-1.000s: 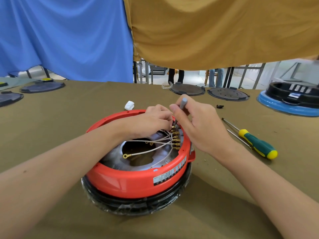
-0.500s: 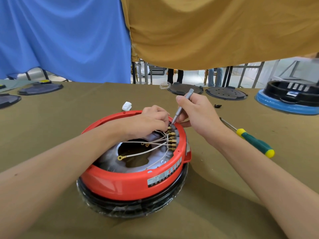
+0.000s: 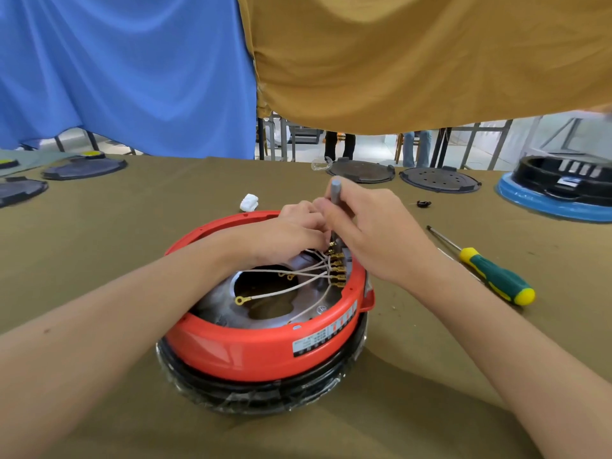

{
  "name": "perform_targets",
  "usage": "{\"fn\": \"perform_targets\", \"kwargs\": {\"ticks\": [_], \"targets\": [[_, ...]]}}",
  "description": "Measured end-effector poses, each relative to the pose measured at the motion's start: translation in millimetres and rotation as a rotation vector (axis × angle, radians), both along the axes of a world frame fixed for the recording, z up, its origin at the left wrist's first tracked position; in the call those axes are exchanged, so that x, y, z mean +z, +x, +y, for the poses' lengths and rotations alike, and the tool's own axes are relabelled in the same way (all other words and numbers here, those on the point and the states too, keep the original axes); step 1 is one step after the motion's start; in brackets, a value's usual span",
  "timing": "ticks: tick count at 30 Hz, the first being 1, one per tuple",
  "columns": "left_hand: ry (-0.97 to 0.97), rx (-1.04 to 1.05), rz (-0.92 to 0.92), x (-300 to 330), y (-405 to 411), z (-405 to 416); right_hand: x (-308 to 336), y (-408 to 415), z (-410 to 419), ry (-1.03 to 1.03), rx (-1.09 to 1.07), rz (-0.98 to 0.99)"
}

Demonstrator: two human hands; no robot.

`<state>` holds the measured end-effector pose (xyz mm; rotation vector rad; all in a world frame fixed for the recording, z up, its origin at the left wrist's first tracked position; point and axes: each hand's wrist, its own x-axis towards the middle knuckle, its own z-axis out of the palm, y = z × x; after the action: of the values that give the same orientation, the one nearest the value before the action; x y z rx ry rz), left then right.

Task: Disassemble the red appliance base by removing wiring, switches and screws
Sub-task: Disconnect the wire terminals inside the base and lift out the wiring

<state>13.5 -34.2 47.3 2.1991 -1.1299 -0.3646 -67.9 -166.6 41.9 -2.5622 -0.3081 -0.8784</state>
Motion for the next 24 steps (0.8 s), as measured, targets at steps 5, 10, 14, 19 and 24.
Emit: {"fn": "perform_targets", "kwargs": {"ticks": [5,10,14,19,24], "targets": [[-0.046,0.032,0.125,-3.6,2.3,1.7,4.4,7.2,-9.5,0.351,-0.024,0.099],[-0.059,0.031,0.156,-5.0,5.3,1.6,-1.8,12.8,-19.5,0.689,-0.010,0.217],[-0.064,0.037,0.171,-5.1,3.9,3.7,-5.6,8.8,-19.7,0.767,0.018,0.192],[-0.036,0.025,0.096,-2.4,1.8,3.3,-4.8,-2.7,-6.9,0.194,0.020,-0.036],[0.000,0.009,0.002,0.7,-1.7,0.7,-0.1,0.0,-0.6,-0.064,0.014,-0.019]]}}
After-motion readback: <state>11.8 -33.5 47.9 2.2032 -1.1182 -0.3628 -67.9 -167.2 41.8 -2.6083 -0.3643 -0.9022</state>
